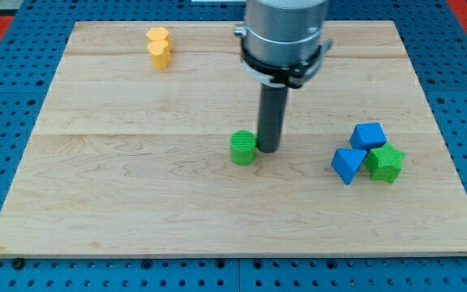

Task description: Push the green circle up and left a bit

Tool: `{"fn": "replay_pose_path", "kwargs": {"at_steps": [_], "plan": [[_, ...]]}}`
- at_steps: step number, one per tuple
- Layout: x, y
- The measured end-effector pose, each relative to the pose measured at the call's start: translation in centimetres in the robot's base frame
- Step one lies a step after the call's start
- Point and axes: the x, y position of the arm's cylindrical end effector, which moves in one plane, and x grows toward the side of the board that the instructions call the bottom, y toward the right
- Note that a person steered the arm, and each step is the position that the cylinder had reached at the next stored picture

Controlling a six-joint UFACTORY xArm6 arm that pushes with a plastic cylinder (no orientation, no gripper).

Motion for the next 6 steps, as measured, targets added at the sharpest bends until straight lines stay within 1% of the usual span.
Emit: {"fn": "replay_pose_path", "kwargs": {"at_steps": [1,3,4,5,6], "plan": [[-0.7,-3.6],[3.0,-3.4],[2.9,-6.1],[1.1,-10.4],[0.7,-14.4]]}}
